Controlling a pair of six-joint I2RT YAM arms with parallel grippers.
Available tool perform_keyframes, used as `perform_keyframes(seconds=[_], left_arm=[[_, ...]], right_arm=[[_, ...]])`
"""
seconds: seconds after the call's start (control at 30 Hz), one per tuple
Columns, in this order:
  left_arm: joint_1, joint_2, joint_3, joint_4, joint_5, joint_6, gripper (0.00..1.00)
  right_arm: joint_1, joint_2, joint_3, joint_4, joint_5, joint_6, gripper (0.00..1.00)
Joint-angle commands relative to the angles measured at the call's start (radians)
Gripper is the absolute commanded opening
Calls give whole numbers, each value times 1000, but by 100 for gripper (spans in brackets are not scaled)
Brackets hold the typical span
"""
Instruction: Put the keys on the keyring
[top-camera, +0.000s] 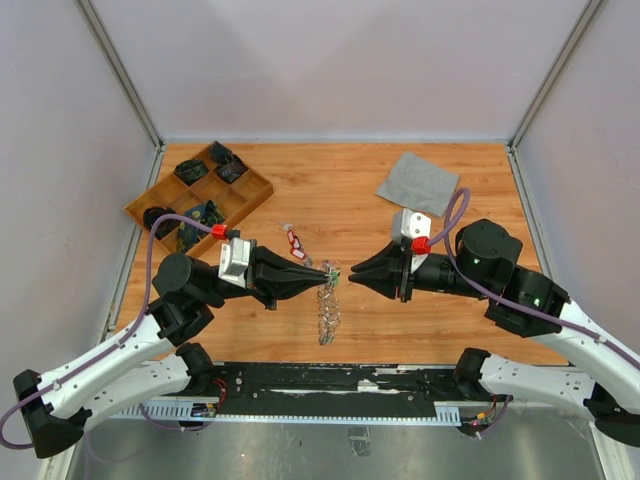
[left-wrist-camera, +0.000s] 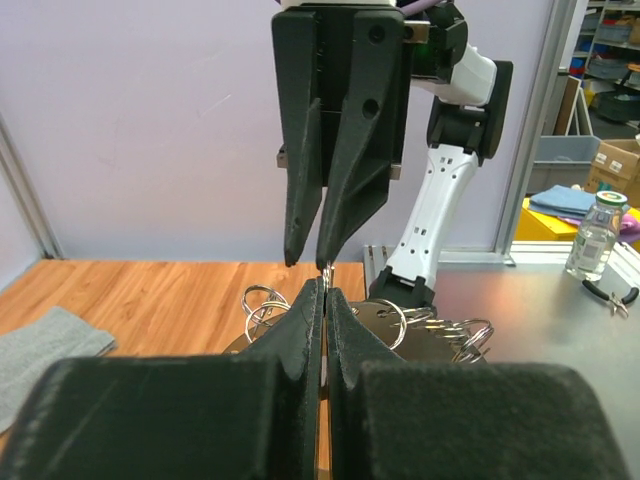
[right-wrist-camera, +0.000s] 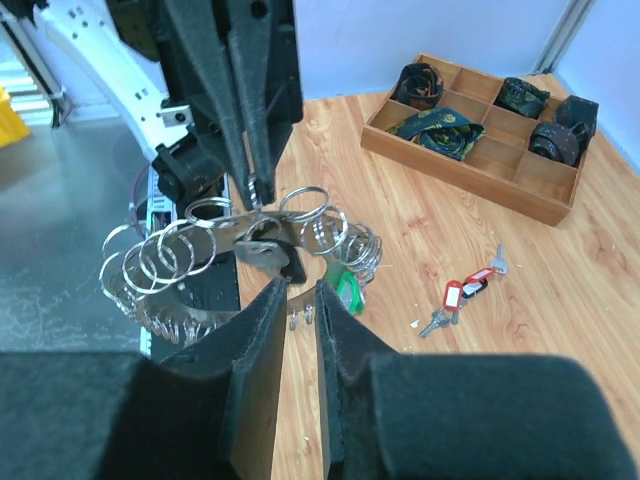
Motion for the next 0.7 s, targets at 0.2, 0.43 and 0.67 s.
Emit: perform_keyframes(seconds=[0.2,0.43,0.67], left_arm=[[-5,-11,5,62,3,5,1],[-5,-9,3,72,-3,5,0],[-4,-9,4,72,-5,8,1]], right_arm=[[13,-17,15,84,303,497,22],[13,-70,-111,231,341,766,21],[13,-62,-149,287,294,874,20]])
